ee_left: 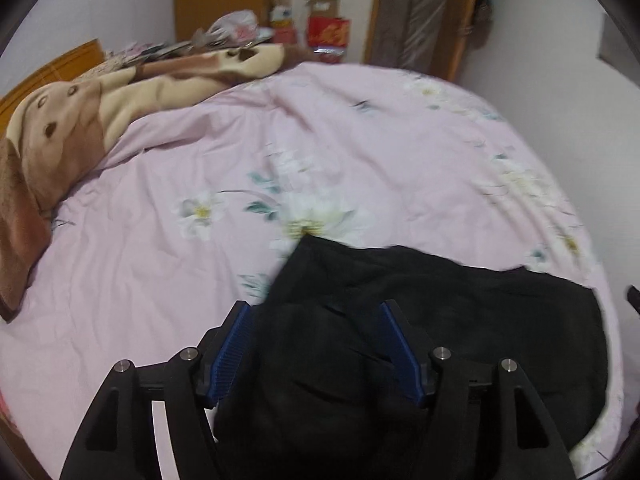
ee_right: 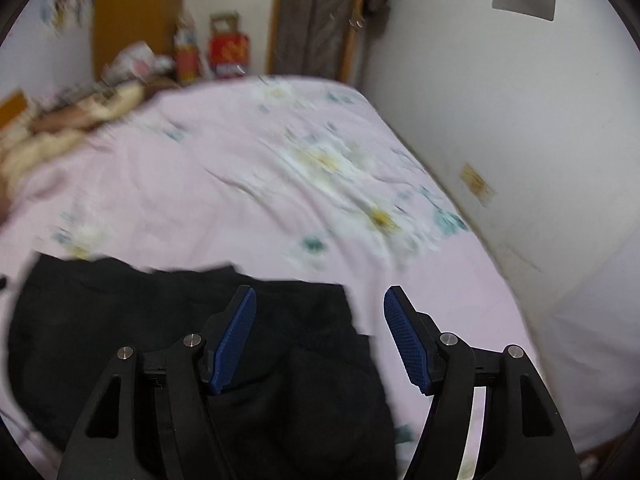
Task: Fold large clothes
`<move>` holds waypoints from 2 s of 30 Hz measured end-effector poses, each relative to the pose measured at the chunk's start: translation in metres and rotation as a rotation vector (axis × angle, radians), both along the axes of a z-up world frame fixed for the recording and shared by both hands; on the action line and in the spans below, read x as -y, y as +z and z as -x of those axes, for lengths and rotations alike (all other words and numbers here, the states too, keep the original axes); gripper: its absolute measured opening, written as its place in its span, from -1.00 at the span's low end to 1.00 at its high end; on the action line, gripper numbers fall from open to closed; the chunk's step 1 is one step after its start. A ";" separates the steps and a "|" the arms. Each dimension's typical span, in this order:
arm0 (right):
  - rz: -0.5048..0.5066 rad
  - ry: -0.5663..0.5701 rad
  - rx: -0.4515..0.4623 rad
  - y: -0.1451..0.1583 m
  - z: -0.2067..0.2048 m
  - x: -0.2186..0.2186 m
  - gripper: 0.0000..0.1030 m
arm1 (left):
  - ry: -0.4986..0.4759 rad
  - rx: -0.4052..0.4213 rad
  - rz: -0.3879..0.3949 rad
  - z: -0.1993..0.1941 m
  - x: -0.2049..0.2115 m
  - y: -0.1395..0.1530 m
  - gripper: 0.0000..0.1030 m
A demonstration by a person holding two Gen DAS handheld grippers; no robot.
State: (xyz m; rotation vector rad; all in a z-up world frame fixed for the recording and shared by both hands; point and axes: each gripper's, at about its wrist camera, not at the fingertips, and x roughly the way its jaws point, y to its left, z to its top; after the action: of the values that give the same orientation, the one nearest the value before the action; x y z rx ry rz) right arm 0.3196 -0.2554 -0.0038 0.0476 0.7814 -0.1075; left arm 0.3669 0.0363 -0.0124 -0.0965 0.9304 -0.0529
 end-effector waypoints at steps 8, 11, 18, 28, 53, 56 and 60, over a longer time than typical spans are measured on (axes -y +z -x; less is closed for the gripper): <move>-0.094 0.118 -0.128 -0.056 0.008 -0.058 0.30 | -0.128 -0.088 0.016 0.018 0.070 -0.041 0.28; -0.105 0.109 -0.185 -0.088 0.001 -0.059 0.30 | -0.120 -0.123 -0.011 0.013 0.075 -0.068 0.35; -0.042 0.121 -0.281 -0.142 -0.016 -0.061 0.34 | -0.133 -0.156 -0.042 0.007 0.075 -0.116 0.55; -0.053 0.114 -0.319 -0.144 -0.018 -0.062 0.36 | -0.129 -0.167 -0.062 0.006 0.077 -0.123 0.55; -0.027 0.037 -0.298 -0.163 0.023 0.008 0.38 | -0.068 -0.174 -0.063 0.023 0.006 -0.145 0.56; -0.026 0.027 -0.300 -0.158 0.022 0.003 0.38 | -0.062 -0.180 -0.068 0.023 0.006 -0.142 0.56; -0.008 0.053 -0.291 -0.142 0.019 0.006 0.39 | -0.086 -0.170 -0.084 0.025 0.006 -0.125 0.56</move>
State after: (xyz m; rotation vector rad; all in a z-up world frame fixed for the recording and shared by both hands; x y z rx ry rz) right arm 0.3003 -0.2617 -0.1459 0.0185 1.0733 -0.0613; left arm 0.3416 0.0305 -0.1378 0.0173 1.1055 -0.0861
